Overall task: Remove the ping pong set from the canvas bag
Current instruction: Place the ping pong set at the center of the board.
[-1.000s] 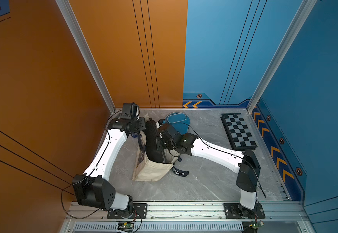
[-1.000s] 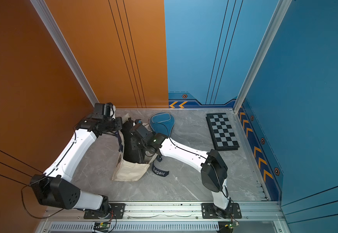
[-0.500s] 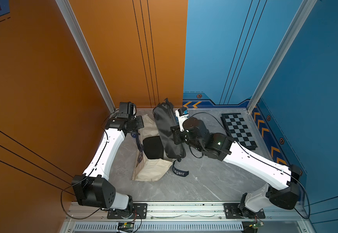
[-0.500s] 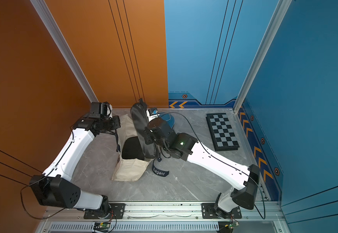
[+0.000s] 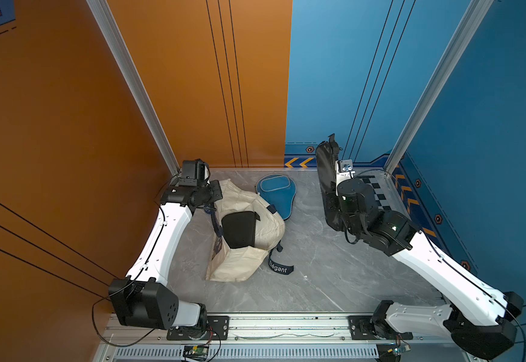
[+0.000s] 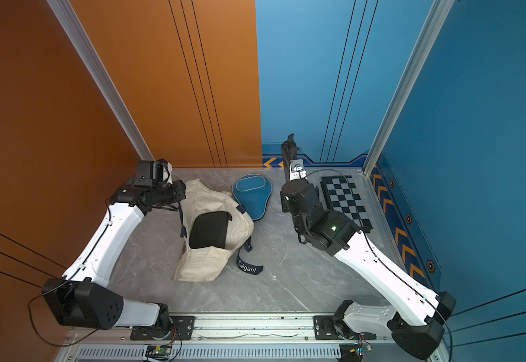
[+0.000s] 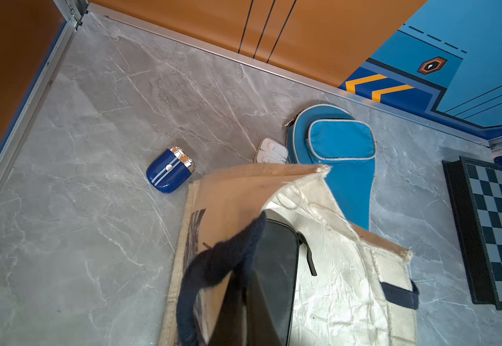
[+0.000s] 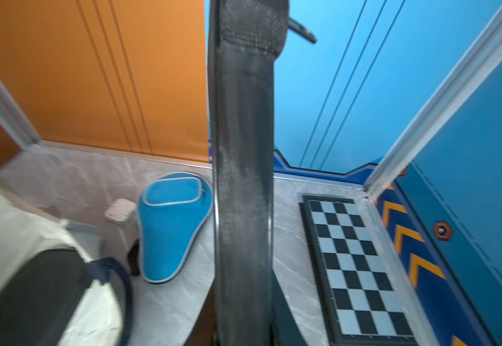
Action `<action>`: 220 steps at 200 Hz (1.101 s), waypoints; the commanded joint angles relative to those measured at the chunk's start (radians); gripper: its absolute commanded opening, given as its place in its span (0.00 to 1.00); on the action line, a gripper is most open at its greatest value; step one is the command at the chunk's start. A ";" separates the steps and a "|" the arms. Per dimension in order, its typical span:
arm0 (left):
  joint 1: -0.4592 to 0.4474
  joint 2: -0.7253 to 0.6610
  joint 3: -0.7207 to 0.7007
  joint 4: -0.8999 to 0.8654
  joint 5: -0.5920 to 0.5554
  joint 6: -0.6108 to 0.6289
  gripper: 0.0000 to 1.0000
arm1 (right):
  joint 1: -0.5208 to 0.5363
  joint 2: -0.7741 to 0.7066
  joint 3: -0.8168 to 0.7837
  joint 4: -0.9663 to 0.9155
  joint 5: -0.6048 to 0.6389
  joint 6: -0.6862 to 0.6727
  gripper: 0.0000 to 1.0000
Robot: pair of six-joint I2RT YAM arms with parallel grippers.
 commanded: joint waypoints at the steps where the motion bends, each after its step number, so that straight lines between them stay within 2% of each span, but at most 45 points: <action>1: 0.013 -0.047 -0.020 0.070 0.037 -0.016 0.00 | -0.023 0.139 0.010 0.014 0.147 -0.114 0.10; 39: 0.019 -0.085 -0.047 0.093 0.062 -0.018 0.00 | -0.017 0.510 0.170 0.014 0.354 -0.279 0.09; 67: 0.025 -0.111 -0.074 0.122 0.095 -0.030 0.00 | -0.041 0.739 0.270 0.014 0.383 -0.344 0.09; 87: 0.027 -0.121 -0.083 0.129 0.106 -0.034 0.00 | -0.059 0.808 0.284 0.014 0.333 -0.326 0.09; 131: 0.028 -0.114 -0.100 0.140 0.114 -0.036 0.00 | -0.074 0.945 0.297 0.021 0.318 -0.332 0.09; 142: 0.028 -0.110 -0.100 0.141 0.114 -0.036 0.00 | -0.110 0.978 0.315 0.021 0.319 -0.344 0.11; 220: 0.042 -0.100 -0.113 0.153 0.124 -0.040 0.00 | -0.169 1.099 0.458 0.038 0.285 -0.419 0.19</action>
